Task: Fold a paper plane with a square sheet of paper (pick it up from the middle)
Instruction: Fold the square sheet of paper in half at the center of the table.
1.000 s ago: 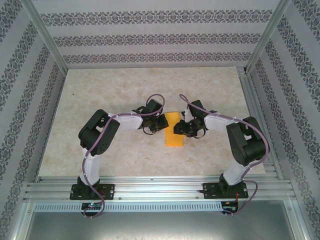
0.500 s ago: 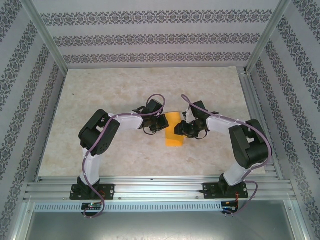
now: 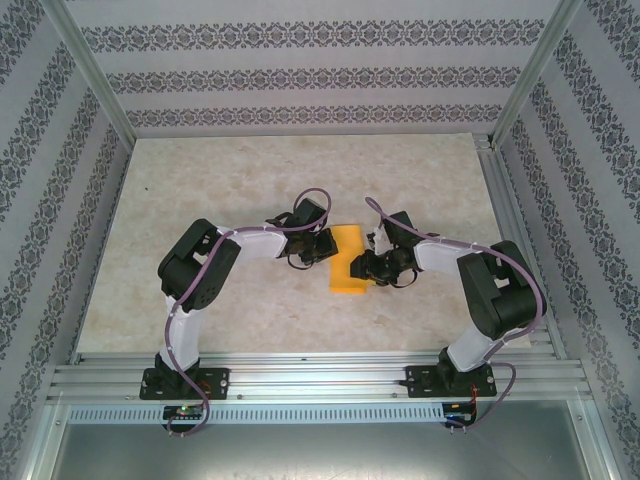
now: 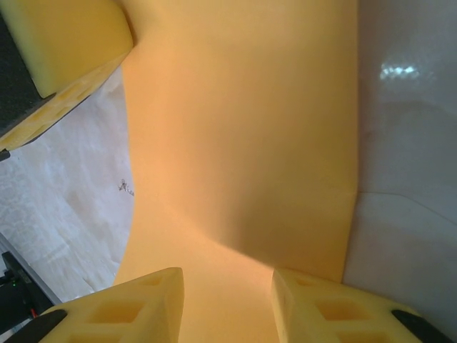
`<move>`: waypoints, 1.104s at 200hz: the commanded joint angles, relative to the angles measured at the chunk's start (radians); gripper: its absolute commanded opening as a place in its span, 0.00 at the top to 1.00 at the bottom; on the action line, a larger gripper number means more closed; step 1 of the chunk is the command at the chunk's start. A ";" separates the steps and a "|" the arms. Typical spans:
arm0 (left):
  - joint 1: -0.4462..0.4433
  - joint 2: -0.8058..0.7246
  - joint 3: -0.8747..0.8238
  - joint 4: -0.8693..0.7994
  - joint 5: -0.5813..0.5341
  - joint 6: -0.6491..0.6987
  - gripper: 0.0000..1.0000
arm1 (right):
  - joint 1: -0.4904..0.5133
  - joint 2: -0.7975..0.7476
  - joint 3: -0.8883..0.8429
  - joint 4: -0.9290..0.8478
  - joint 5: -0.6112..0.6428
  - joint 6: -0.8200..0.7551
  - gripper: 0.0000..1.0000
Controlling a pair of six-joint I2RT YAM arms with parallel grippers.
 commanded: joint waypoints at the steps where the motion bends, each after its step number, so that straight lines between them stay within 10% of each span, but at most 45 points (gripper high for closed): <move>1: -0.016 0.040 -0.001 -0.079 -0.025 0.027 0.88 | 0.001 -0.039 -0.010 -0.044 0.031 -0.009 0.61; 221: -0.018 0.038 0.002 -0.086 -0.025 0.034 0.88 | 0.049 -0.054 -0.114 -0.001 0.021 0.036 0.60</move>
